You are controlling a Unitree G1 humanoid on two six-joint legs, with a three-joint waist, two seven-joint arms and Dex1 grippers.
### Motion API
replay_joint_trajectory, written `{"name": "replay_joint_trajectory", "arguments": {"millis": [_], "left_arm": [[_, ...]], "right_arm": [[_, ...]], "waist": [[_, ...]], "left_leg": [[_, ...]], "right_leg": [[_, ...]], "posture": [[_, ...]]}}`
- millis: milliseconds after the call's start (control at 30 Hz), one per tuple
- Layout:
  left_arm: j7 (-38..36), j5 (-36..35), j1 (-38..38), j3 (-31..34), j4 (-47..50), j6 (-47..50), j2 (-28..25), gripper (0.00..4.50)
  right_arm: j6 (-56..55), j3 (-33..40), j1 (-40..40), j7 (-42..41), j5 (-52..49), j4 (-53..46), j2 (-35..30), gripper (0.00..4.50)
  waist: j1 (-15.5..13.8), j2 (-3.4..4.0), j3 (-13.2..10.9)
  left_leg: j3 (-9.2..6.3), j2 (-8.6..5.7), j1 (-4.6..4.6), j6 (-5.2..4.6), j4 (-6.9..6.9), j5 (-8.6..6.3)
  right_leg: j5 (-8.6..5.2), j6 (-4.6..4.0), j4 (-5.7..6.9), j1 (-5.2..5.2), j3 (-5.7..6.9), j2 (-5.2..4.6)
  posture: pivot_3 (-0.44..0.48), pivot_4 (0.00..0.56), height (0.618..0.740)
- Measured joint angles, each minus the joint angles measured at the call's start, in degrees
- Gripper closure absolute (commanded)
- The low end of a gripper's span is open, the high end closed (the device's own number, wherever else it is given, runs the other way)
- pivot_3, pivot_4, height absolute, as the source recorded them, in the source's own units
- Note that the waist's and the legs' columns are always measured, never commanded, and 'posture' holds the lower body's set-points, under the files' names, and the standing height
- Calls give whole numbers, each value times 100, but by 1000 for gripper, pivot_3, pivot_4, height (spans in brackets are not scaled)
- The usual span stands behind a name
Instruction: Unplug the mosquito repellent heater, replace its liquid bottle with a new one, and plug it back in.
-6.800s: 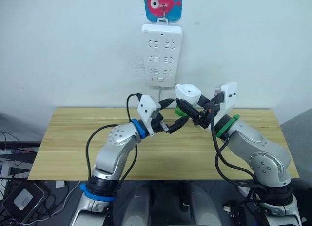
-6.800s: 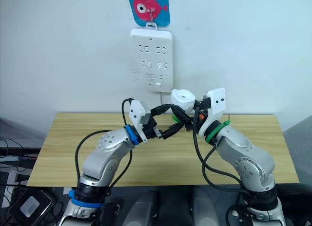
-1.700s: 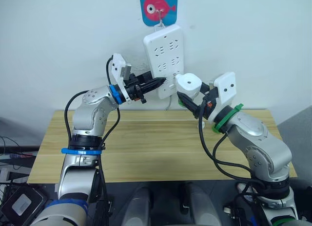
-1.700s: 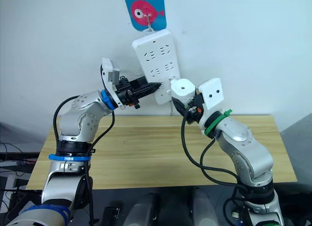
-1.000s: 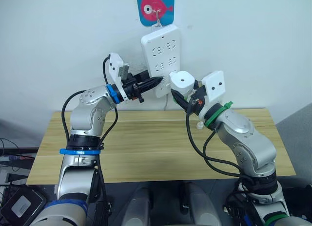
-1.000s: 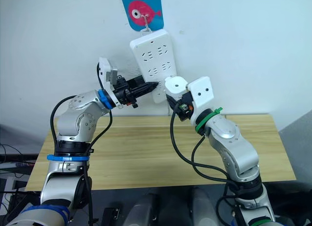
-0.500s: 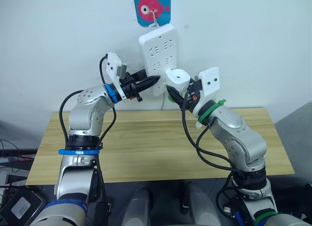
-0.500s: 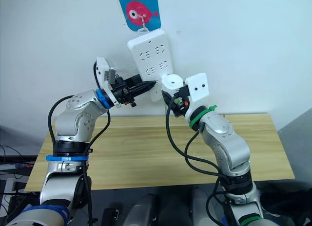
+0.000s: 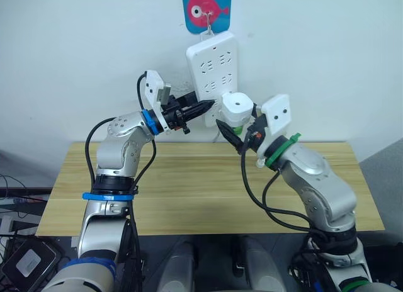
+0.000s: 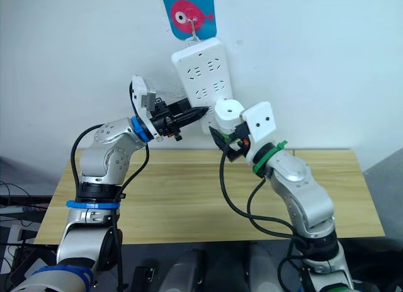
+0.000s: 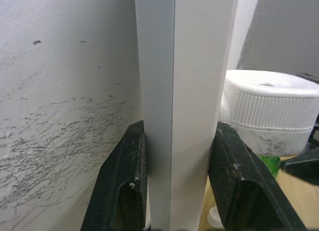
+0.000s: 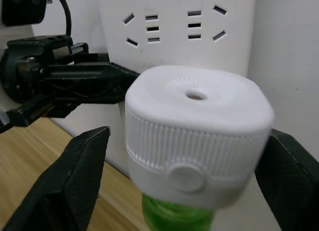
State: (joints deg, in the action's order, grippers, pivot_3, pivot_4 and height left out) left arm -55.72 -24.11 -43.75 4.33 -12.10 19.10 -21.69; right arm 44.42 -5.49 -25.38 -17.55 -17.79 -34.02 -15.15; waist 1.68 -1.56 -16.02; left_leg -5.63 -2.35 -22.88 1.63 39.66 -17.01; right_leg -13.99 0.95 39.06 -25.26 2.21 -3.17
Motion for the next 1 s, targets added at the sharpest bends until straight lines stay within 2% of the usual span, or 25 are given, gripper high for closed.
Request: {"name": "replay_joint_trajectory", "arguments": {"millis": [133, 300, 433, 600, 733, 1000], "left_arm": [[-49, 3, 248, 4, 66, 55, -357, 1611], [-129, -34, 763, 92, 316, 232, -909, 75], [-224, -317, 1336, 400, 1199, 530, -1483, 0], [-375, -848, 1832, 509, 2422, 1026, -1909, 0], [-466, -1177, 2036, 512, 2874, 1358, -2215, 0], [-433, -1361, 2012, 513, 2952, 1520, -2314, 0]], "right_arm": [[287, 358, 315, -384, -566, -414, -378, 0], [391, 624, 472, -765, -1108, -444, -636, 0], [337, 636, 421, -1104, -1445, -208, -658, 952], [214, 350, 298, -1356, -1515, 35, -614, 2876], [-24, 56, 83, -1260, -1303, 325, -399, 4411], [-416, -91, -61, -829, -786, 869, -99, 4465]], "waist": [[19, 1, 0], [6, 0, 0], [-21, 1, 0], [-128, 3, 3], [-167, 2, 5], [-172, 2, 6]], "left_leg": [[3, 5, 5, -1, -6, 0], [-2, 12, 5, 0, -5, 0], [-3, 8, 4, 1, -5, 0], [-4, 4, 3, 1, -3, 0], [-2, 5, 4, 2, 1, 1], [-2, 4, 3, 2, -3, 1]], "right_leg": [[0, 0, 0, -1, -1, 0], [0, 0, 4, -1, 3, 6], [0, 0, 0, 1, -2, 2], [0, 0, -4, 4, -4, 0], [0, 0, -3, 4, -5, 1], [0, 0, -3, 1, -4, 1]], "posture": [[14, 228, 740], [50, 225, 740], [85, 222, 740], [104, 218, 740], [112, 219, 740], [102, 225, 740]]}}
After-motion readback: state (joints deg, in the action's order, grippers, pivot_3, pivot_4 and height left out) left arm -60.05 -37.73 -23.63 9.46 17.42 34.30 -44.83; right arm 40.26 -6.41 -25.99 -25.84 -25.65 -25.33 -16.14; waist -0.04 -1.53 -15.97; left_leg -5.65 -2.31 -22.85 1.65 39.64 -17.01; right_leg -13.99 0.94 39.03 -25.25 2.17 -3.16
